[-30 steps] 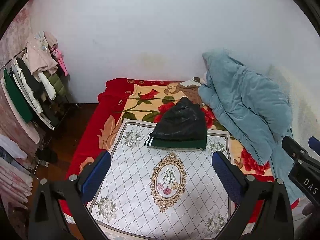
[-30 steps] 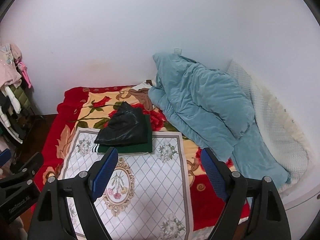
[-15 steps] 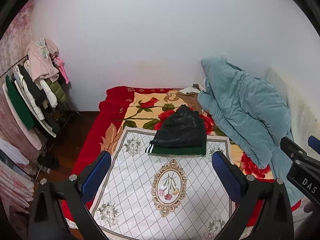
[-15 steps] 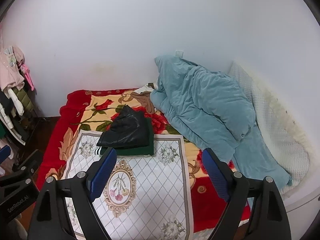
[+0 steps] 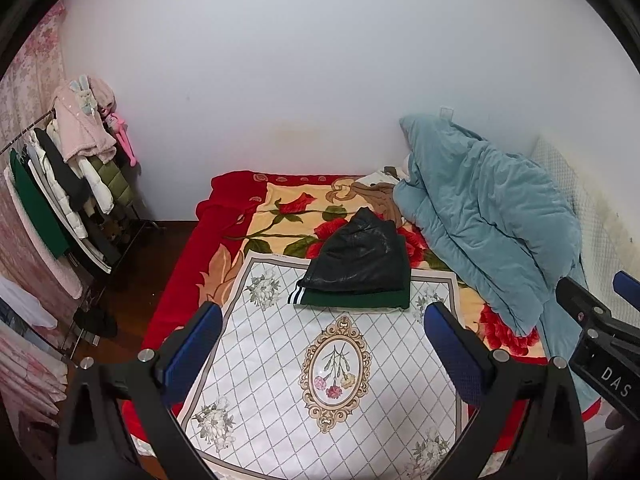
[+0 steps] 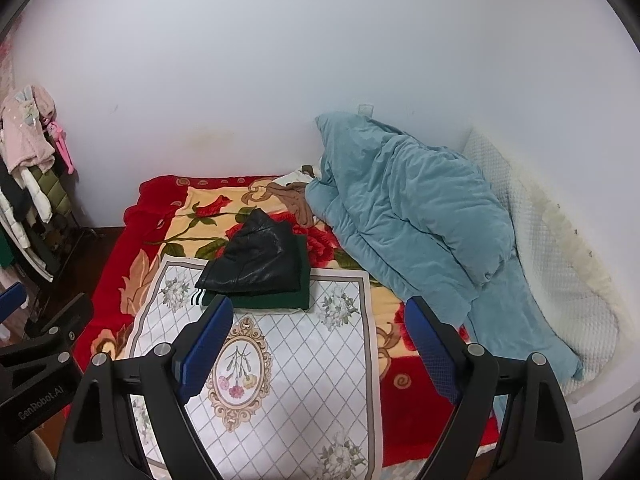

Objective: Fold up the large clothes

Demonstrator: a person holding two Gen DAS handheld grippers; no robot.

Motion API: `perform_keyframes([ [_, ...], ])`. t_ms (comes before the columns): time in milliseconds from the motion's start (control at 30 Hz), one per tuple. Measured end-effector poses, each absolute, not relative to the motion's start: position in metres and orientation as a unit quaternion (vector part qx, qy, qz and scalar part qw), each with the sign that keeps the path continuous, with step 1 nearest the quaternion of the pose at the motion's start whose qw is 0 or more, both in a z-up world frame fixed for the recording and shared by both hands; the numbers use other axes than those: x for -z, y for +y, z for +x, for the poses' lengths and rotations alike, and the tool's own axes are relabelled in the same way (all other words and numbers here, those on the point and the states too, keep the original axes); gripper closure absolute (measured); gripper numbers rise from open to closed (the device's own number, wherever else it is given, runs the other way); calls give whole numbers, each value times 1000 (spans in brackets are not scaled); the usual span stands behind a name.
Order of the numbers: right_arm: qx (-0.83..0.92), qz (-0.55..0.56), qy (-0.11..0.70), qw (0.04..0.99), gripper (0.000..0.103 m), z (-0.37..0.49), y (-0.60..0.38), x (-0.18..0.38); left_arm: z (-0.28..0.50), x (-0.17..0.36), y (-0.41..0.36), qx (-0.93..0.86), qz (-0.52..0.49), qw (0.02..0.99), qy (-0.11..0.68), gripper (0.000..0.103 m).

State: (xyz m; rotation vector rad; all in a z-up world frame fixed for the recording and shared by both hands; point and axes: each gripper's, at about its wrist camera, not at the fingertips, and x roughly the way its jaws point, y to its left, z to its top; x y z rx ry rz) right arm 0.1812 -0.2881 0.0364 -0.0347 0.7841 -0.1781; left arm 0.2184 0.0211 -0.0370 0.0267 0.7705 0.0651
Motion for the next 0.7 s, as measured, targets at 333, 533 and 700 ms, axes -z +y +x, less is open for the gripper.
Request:
perform_keyframes([
  [333, 88, -16, 378, 921, 14, 182, -290, -38, 218, 34, 15, -31, 9, 927, 373, 0],
  [533, 85, -14, 379, 922, 14, 182, -293, -37, 217, 30, 13, -31, 8, 929, 369, 0],
  [700, 82, -11, 379, 922, 14, 178, -295, -38, 217, 26, 11, -30, 7, 930, 366, 0],
])
